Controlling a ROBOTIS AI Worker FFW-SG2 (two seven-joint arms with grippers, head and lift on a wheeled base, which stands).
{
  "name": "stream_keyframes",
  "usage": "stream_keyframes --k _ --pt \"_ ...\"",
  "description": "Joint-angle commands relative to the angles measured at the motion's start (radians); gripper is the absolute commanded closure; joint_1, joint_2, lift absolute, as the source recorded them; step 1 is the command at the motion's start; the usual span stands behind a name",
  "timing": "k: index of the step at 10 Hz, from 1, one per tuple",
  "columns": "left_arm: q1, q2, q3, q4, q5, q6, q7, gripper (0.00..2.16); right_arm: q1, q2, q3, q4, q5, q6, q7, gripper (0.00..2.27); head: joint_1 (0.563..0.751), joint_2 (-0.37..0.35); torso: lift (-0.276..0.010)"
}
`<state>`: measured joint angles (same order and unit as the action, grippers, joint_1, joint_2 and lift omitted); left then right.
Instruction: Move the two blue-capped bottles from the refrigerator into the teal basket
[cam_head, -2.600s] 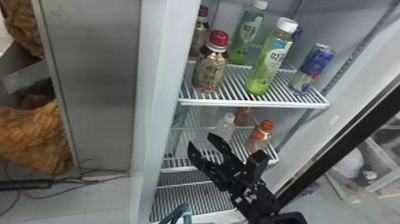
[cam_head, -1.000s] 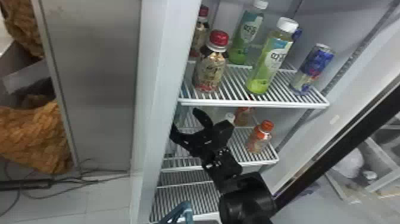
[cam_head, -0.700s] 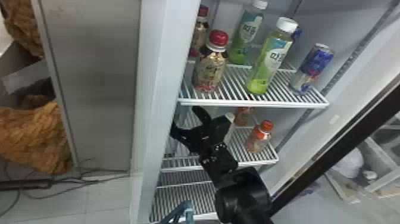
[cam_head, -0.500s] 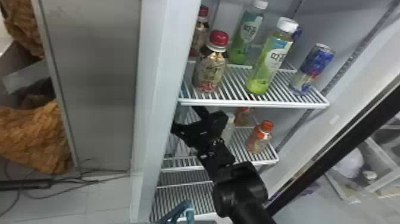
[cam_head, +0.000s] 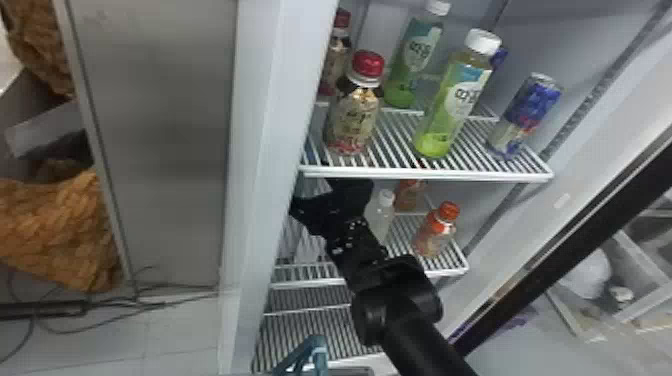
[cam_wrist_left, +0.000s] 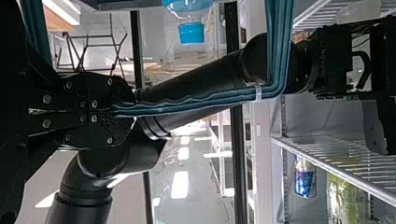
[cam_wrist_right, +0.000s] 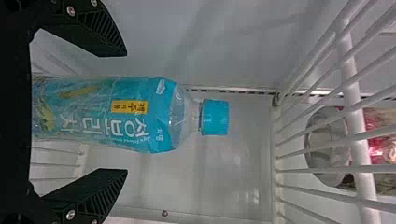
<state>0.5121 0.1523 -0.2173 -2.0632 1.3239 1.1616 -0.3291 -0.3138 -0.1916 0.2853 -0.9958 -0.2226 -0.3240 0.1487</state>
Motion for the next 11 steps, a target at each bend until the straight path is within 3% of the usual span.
stream_keyframes --k 1,3,5,11 --pt "0.001 0.003 -0.002 0.000 0.003 -0.001 -0.001 1.16 -0.013 -0.003 0.005 0.015 -0.003 0.012 -0.005 0.13 0.695 -0.350 -0.160" --pt "0.001 0.003 -0.004 0.003 0.006 -0.008 -0.001 1.16 -0.025 -0.005 0.012 0.015 -0.006 0.022 -0.011 0.25 0.695 -0.350 -0.160" --pt "0.001 0.004 -0.005 0.003 0.006 -0.008 -0.001 1.16 -0.025 -0.006 0.014 0.015 -0.017 0.022 -0.012 0.57 0.695 -0.350 -0.160" --pt "0.006 0.003 -0.001 0.003 0.006 -0.008 -0.002 1.16 0.002 -0.012 0.006 -0.029 -0.023 0.000 -0.011 0.63 0.695 -0.350 -0.160"
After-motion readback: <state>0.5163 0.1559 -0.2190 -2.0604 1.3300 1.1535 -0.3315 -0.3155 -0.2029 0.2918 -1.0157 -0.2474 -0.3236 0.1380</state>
